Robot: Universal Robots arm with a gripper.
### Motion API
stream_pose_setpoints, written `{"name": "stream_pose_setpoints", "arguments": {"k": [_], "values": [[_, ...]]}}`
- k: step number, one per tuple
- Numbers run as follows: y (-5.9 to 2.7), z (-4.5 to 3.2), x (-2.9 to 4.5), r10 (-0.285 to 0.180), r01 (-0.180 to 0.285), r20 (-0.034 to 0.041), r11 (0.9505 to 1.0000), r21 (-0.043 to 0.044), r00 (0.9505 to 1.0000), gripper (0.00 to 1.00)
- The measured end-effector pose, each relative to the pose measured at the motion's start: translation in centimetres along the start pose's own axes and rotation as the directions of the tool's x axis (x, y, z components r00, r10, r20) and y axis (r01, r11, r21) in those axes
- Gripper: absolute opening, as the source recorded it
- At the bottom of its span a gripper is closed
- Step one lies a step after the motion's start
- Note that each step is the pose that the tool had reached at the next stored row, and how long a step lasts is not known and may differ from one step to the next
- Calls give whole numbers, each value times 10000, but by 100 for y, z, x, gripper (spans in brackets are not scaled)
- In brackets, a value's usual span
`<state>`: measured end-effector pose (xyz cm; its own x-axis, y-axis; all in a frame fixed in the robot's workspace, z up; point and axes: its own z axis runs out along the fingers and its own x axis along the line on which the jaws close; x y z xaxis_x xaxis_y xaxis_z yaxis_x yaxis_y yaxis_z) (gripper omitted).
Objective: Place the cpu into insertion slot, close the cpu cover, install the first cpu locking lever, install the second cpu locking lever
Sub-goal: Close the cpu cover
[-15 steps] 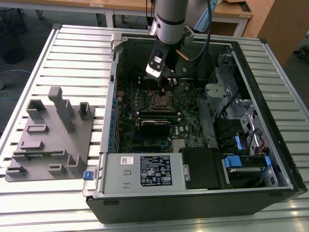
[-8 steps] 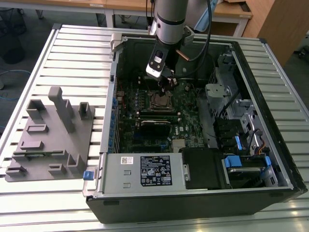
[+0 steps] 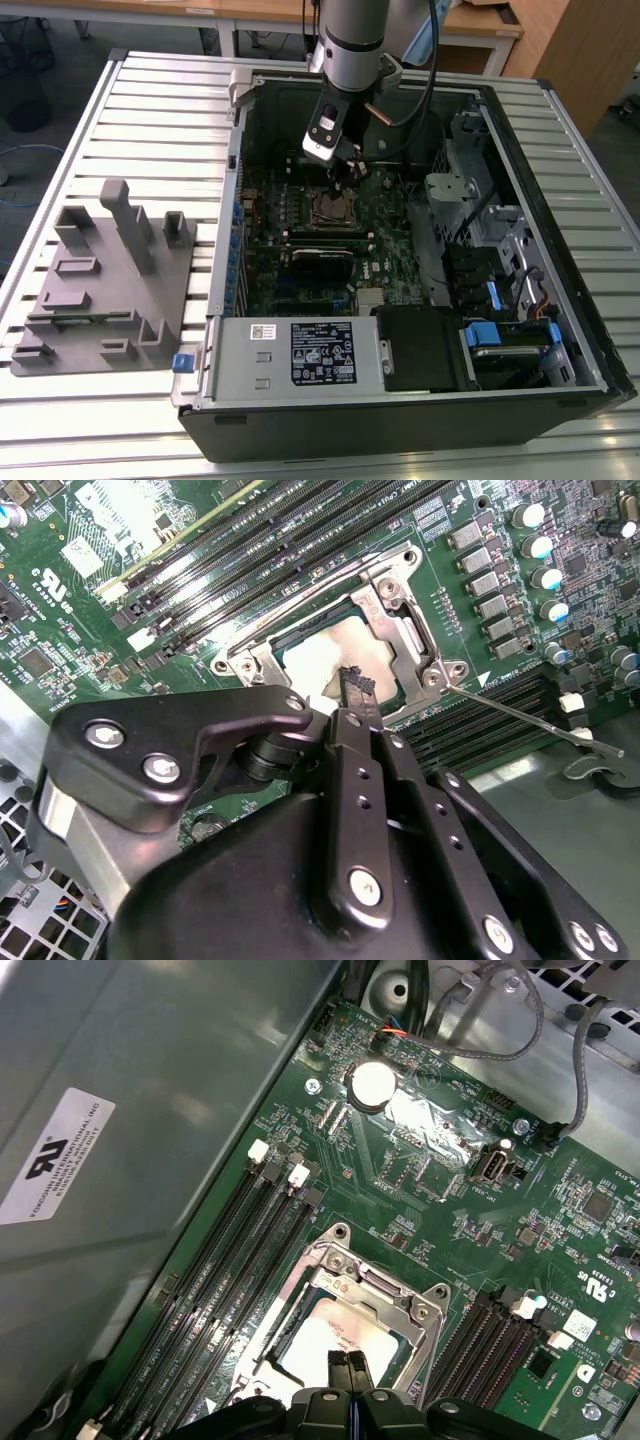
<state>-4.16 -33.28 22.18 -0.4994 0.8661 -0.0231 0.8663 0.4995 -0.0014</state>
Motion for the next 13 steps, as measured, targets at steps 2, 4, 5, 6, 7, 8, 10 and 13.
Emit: {"name": "stream_pose_setpoints", "arguments": {"k": [2, 4, 5, 6, 7, 8, 10, 13], "values": [[0, 0, 0, -62, 62, 0, 10000, -2, 10000, 10], [0, 0, 0, -222, 222, 0, 9998, -5, 9998, 10], [0, 0, 0, -327, 327, 1, 9995, -8, 9995, 10], [0, 0, 0, -427, 427, 1, 9991, -11, 9991, 10], [0, 0, 0, -516, 516, 1, 9987, -13, 9987, 10], [0, 0, 0, -577, 577, 2, 9983, -14, 9983, 10], [-1, 0, 0, -644, 644, 2, 9979, -15, 9979, 10], [0, 0, 0, -700, 700, 2, 9975, -17, 9975, 10]]}}
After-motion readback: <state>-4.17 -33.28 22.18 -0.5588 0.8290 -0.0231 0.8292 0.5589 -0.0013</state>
